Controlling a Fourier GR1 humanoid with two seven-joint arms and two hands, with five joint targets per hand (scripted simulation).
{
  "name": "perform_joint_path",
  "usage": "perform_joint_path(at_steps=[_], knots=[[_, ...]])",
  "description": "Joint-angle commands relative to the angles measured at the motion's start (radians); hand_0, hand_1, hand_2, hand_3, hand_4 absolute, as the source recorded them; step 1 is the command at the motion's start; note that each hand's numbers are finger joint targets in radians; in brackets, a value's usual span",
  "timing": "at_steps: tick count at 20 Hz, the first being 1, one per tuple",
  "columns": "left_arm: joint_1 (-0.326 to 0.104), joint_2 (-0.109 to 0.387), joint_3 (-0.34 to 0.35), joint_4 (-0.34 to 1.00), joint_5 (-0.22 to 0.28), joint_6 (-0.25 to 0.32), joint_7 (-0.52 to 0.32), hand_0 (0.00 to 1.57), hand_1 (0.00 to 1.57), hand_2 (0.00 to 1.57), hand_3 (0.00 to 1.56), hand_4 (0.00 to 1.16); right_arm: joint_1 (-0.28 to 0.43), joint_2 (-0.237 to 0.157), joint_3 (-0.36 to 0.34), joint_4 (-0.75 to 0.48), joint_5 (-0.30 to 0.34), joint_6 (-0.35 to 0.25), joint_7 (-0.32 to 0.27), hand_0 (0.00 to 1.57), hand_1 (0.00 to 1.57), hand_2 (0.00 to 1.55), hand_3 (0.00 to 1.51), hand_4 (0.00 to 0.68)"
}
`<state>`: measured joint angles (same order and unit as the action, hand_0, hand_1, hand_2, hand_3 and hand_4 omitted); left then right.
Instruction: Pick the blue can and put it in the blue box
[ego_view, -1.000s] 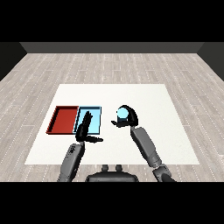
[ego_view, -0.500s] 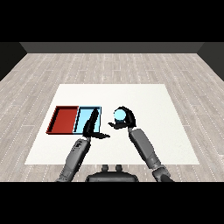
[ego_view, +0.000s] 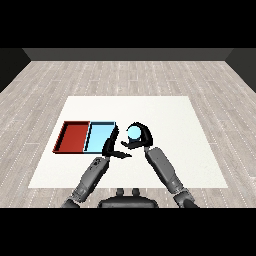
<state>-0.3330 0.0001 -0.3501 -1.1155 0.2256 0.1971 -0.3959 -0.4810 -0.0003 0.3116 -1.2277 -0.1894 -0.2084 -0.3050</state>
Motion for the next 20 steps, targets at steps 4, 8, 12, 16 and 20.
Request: perform_joint_path(at_steps=[4,8,12,16,20], knots=[[-0.043,0.000,-0.032,0.076,0.046,-0.007,-0.040,0.00,0.00,0.00,0.00,0.00,-0.027,0.000,-0.024,0.017,0.008,0.033,-0.001,1.40,1.40,1.45,1.41,0.682],[-0.057,0.000,-0.123,0.025,0.088,0.098,0.030,0.00,0.00,0.00,0.00,0.00,0.032,0.000,0.020,-0.053,-0.009,0.041,0.014,1.40,1.40,1.45,1.41,0.677],[-0.113,0.000,-0.116,0.101,0.145,0.089,-0.031,0.00,0.00,0.00,0.00,0.00,-0.043,0.000,0.040,-0.048,0.014,-0.013,0.059,1.40,1.40,1.43,1.40,0.657],[-0.028,0.019,-0.068,0.024,0.051,0.014,0.012,0.00,0.00,0.00,0.00,0.00,-0.011,0.000,0.120,-0.056,-0.003,-0.045,0.025,1.41,1.41,1.43,1.39,0.651],[-0.138,0.000,-0.106,0.163,0.129,0.062,-0.048,0.00,0.00,0.00,0.00,0.00,-0.028,0.000,0.116,-0.030,-0.030,-0.028,0.026,1.43,1.43,1.43,1.39,0.620]])
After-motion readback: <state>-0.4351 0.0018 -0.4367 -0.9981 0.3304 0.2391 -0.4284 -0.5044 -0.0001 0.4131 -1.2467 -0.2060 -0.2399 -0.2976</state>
